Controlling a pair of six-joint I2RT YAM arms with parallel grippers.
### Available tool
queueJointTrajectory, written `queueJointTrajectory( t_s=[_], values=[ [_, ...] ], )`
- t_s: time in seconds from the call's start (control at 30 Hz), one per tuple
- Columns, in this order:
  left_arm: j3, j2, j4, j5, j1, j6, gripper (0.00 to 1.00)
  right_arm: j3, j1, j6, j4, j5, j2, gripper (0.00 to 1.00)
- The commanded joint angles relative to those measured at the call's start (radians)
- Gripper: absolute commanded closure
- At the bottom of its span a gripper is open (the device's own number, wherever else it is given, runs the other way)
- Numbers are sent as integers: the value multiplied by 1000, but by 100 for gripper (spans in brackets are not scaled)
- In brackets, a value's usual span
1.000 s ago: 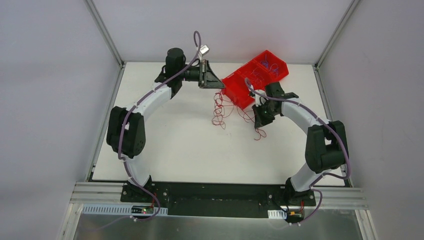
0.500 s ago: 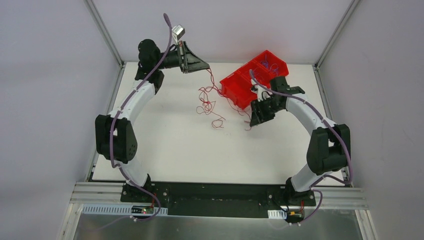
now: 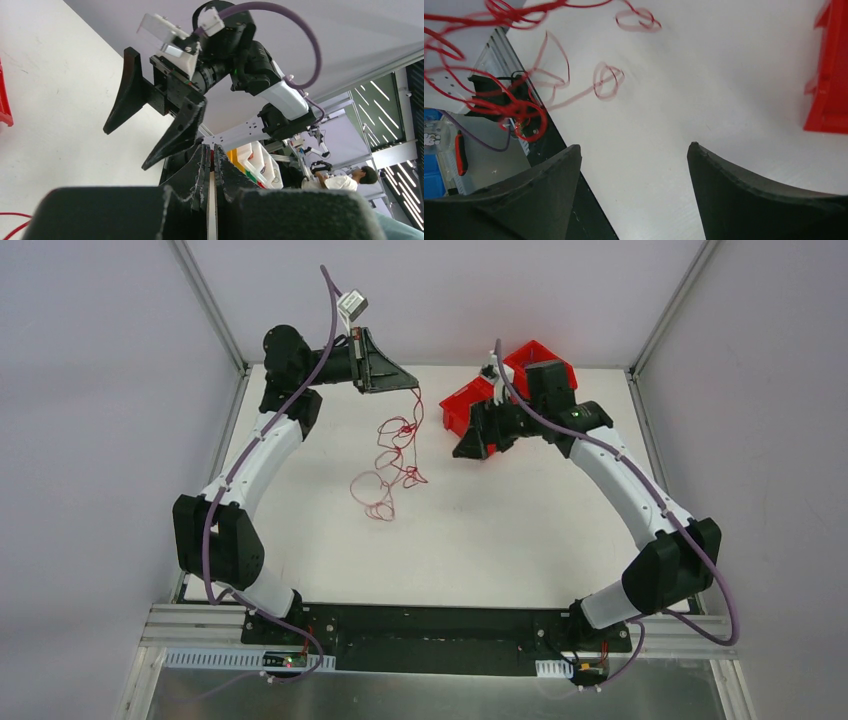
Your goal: Untangle the cables
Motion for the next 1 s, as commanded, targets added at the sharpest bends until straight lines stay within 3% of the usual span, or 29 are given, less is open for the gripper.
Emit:
queueJointTrajectory(
  t_s=[0.0,0.37,0.53,0.63,0.7,0.77,0.87,0.9,0.97],
  values=[
    [11,-43,5,41,-6,45,100,54,64,112,267,-40,4,21],
    [34,-44,-9,75,-48,55,100,-16,207,100,632,41,41,23],
    [59,-34,-9,86,-47,44,100,-58,224,24,660,13,39,47],
    [65,-30,7,88,-47,32,100,-93,241,-31,662,-5,22,35],
    [74,-24,18,93,-47,24,100,-116,260,-72,684,-2,13,32],
    [84,-18,19,101,-46,18,100,-127,273,-99,713,4,8,50],
    [95,-19,-2,115,-41,30,100,-136,277,-118,731,24,0,95],
    [100,-21,-24,112,-25,41,100,-148,276,-124,732,43,-11,100],
    [101,-29,-46,103,11,57,100,-178,271,-137,718,54,-40,100]
  ],
)
